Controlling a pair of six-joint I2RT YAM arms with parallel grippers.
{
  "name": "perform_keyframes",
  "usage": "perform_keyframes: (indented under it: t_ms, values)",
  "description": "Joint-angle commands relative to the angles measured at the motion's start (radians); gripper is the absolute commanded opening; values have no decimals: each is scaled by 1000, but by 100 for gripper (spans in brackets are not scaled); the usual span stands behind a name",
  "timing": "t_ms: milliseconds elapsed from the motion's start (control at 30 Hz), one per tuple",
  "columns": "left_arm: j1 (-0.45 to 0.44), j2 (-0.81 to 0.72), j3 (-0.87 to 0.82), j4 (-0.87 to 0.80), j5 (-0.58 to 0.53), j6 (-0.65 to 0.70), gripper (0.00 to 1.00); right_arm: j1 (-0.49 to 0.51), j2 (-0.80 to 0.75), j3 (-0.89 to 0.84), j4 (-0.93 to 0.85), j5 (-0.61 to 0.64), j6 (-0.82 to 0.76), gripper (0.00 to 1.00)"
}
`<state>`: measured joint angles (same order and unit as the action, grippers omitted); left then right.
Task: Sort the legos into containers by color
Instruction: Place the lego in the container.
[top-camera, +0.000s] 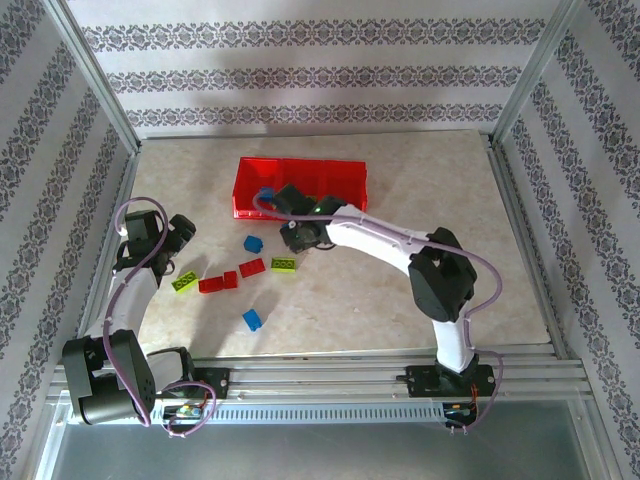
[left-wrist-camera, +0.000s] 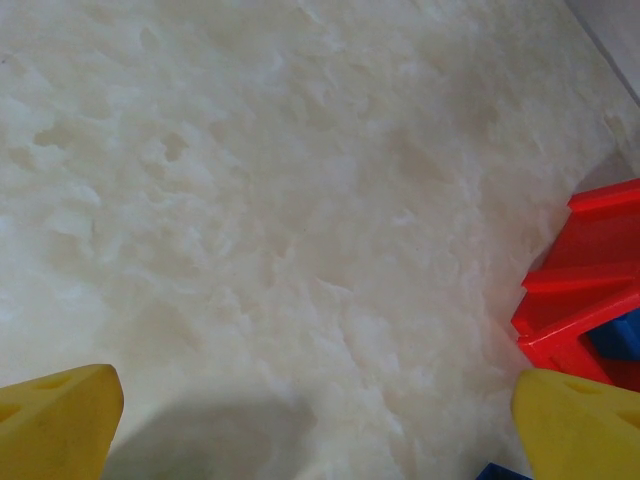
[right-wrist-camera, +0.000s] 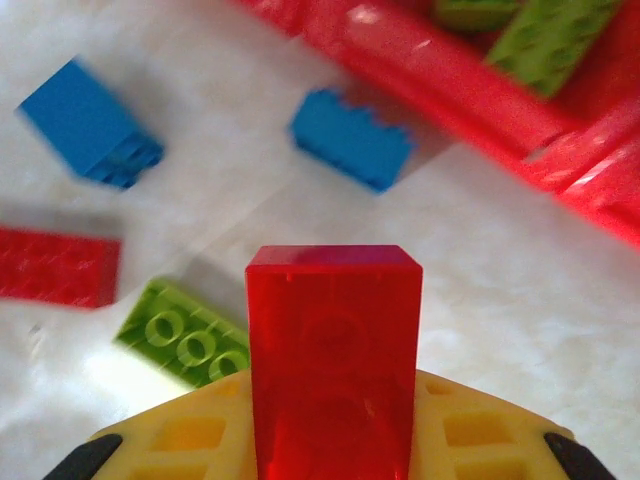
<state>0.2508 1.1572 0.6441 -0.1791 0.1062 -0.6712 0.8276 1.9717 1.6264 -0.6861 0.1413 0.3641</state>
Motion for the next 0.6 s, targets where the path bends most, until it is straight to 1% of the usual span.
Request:
perform_keyframes:
  t_ms: [0, 133, 267, 567]
  values:
    - [11, 4, -6, 32, 20, -5, 100, -73, -33, -4, 30, 34, -6, 27]
    - [11, 3, -13, 34, 24, -4, 100, -165, -18, 34, 49, 22, -7, 28]
    - [11, 6, -21, 42, 29, -1, 100, -233, 29, 96, 53, 33, -5, 28]
    - [10, 10, -9, 39, 42, 4, 100, -310, 190, 288, 31, 67, -23, 30]
